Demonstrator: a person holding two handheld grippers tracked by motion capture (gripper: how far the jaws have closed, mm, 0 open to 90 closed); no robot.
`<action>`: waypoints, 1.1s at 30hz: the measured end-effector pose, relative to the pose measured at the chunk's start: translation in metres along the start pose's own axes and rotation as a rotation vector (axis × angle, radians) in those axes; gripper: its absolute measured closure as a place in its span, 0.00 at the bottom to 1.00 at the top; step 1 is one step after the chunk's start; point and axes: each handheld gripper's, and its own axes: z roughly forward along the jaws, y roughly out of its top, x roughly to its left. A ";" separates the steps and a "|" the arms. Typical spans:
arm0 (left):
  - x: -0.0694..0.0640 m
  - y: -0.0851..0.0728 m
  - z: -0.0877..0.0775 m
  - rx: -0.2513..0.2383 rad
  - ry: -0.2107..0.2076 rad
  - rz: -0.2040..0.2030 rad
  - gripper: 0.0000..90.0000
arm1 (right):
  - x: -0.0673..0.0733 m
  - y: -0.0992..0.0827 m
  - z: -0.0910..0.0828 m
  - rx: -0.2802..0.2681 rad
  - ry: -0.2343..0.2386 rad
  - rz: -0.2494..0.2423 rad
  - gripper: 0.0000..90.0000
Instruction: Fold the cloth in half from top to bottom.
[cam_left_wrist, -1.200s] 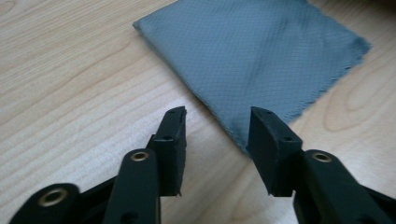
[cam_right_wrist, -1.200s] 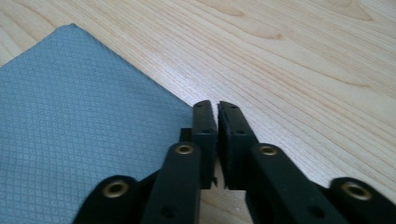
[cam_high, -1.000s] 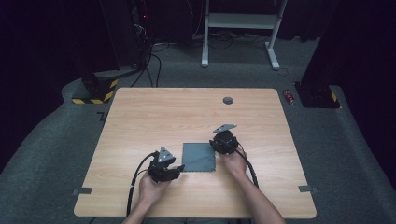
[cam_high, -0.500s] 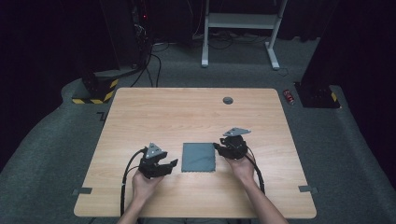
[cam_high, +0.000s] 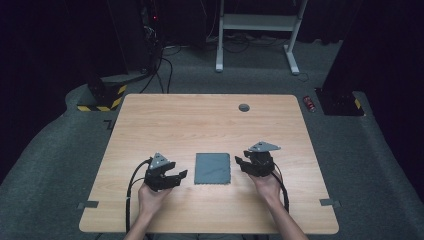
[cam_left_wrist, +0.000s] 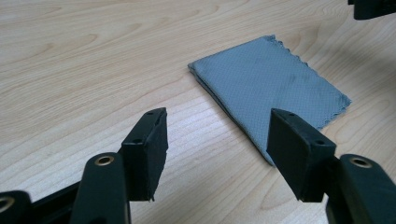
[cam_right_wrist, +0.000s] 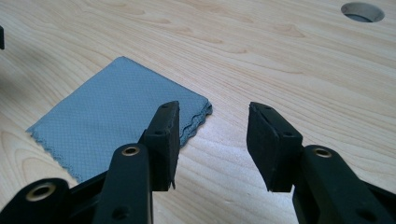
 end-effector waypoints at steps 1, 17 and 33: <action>0.000 -0.001 -0.001 -0.002 0.001 0.000 0.43 | 0.000 -0.001 -0.002 -0.002 -0.001 0.004 0.60; 0.008 -0.009 -0.015 -0.033 0.016 -0.034 0.43 | -0.002 -0.016 -0.027 -0.048 0.004 0.022 0.60; 0.011 -0.025 -0.030 -0.040 0.039 -0.054 0.43 | -0.004 -0.040 -0.042 -0.065 0.004 0.060 0.60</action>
